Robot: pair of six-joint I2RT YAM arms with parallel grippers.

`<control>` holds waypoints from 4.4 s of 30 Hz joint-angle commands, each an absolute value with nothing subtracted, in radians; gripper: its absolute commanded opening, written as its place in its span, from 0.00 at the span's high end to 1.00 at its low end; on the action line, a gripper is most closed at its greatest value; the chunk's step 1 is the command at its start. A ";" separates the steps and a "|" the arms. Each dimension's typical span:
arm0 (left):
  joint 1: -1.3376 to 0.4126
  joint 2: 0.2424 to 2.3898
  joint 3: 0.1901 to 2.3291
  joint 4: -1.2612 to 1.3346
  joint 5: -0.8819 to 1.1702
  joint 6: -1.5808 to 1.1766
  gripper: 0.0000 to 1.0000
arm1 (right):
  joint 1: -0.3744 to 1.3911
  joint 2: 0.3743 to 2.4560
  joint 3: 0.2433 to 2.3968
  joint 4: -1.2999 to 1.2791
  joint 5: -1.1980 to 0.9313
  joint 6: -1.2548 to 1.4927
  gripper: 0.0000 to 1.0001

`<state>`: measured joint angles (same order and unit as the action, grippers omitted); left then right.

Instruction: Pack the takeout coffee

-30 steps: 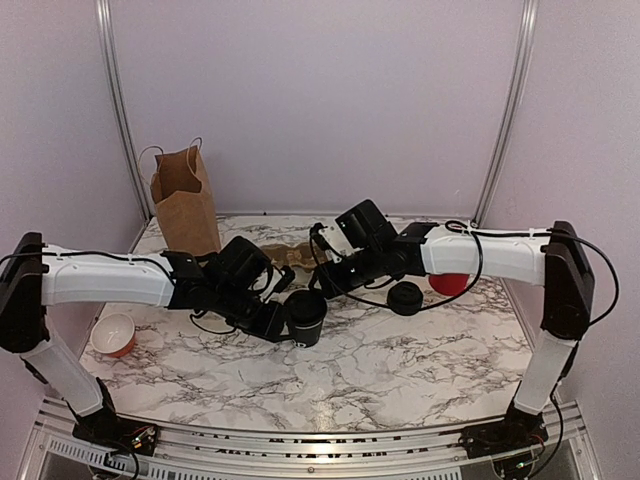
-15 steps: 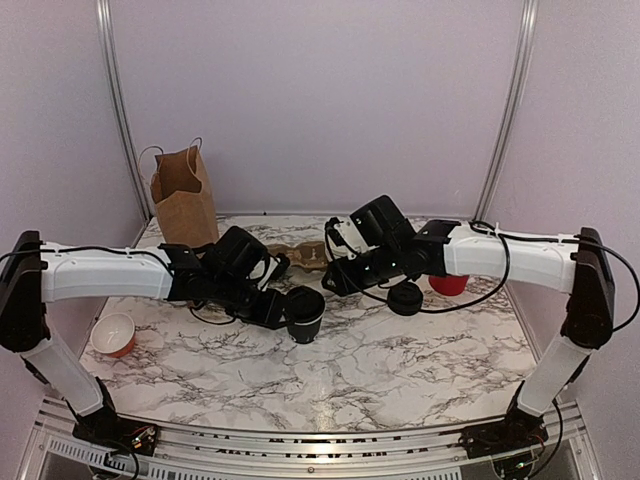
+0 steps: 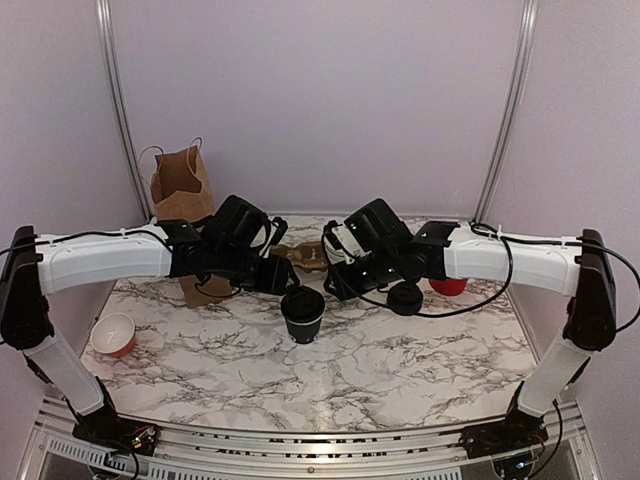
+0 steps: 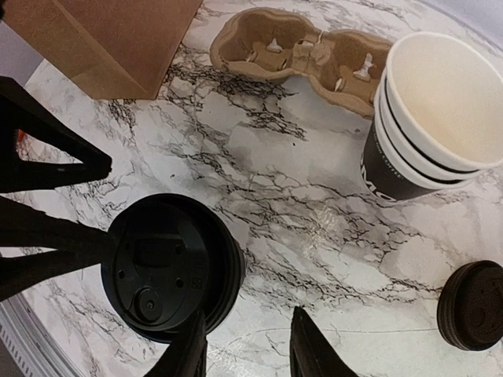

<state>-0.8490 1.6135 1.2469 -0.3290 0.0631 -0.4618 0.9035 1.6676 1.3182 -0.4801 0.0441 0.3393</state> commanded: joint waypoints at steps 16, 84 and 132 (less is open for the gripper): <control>-0.853 1.724 1.274 -0.390 0.046 -0.428 0.44 | 0.972 1.652 1.407 -0.498 0.216 0.303 0.68; -0.850 1.684 1.218 -0.355 0.034 -0.468 0.43 | 0.999 1.632 1.513 -0.498 0.161 0.260 0.63; -0.847 1.704 1.223 -0.352 0.054 -0.468 0.44 | 1.001 1.705 1.167 -0.364 -0.023 0.376 0.81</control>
<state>-0.8574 1.7012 1.2346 -0.3267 0.0742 -0.4690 0.9897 1.6951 1.1656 -0.2222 -0.0120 0.3676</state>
